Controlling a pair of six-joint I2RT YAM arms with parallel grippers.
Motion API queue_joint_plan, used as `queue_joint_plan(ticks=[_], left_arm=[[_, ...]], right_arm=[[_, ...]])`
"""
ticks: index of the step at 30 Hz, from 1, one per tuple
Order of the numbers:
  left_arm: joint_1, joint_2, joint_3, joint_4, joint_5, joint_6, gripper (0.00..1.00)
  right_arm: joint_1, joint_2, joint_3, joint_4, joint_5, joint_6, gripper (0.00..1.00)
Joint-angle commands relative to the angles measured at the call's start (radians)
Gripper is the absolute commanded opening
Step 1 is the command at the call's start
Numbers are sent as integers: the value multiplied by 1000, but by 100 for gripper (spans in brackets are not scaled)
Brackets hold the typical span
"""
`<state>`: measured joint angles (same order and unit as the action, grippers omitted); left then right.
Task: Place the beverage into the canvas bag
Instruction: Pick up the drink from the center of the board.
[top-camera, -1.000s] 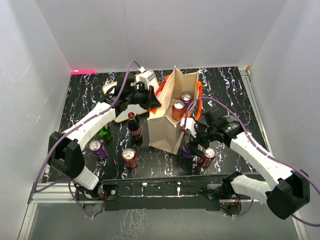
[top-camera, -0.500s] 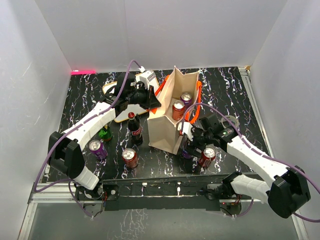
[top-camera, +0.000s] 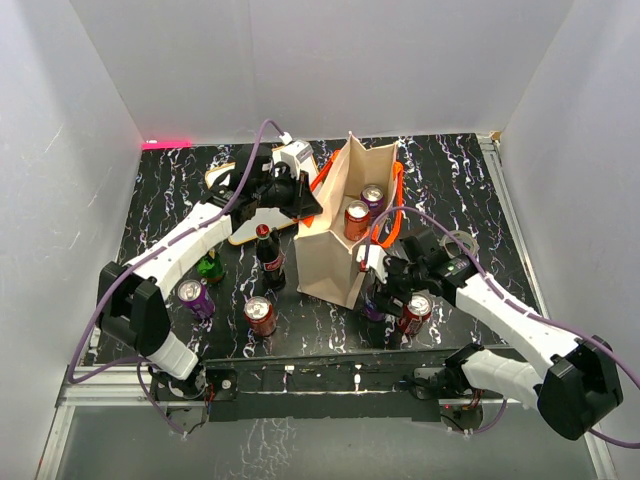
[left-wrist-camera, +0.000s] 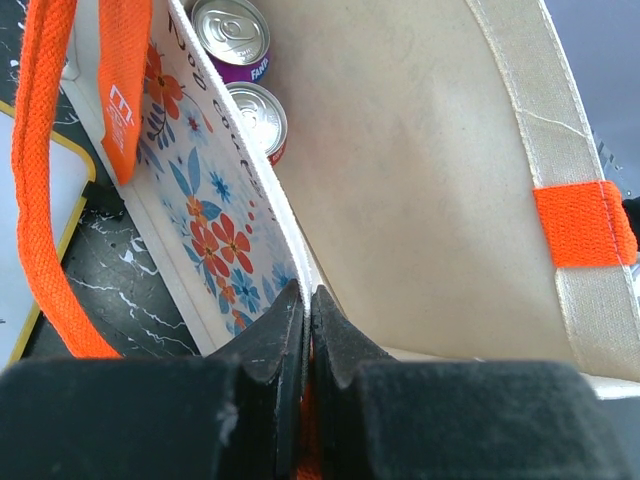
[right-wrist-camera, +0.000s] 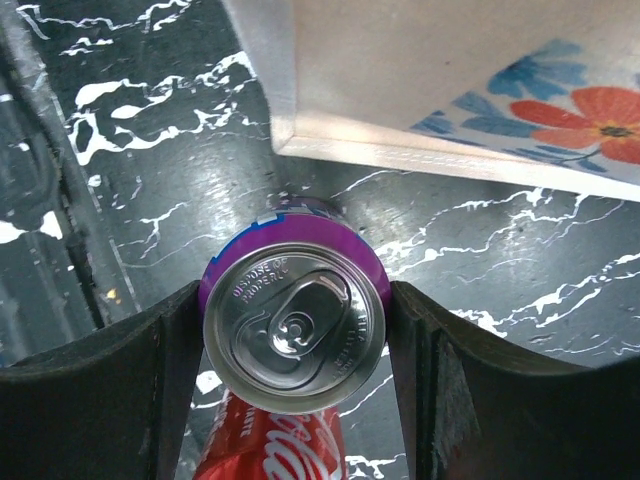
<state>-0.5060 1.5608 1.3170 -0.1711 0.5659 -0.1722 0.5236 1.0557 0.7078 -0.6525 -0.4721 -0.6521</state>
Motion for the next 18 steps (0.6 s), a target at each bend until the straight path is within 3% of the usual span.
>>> queue_joint_plan(ticks=[1, 4, 18], left_arm=[[-3, 15, 56, -56, 29, 52, 0], [-3, 34, 70, -63, 74, 51, 0], [-3, 62, 99, -99, 160, 84, 0]], right_arm=[[2, -38, 119, -33, -95, 12, 14], [1, -46, 175, -78, -129, 3, 8], [-50, -49, 602, -359, -313, -41, 8]])
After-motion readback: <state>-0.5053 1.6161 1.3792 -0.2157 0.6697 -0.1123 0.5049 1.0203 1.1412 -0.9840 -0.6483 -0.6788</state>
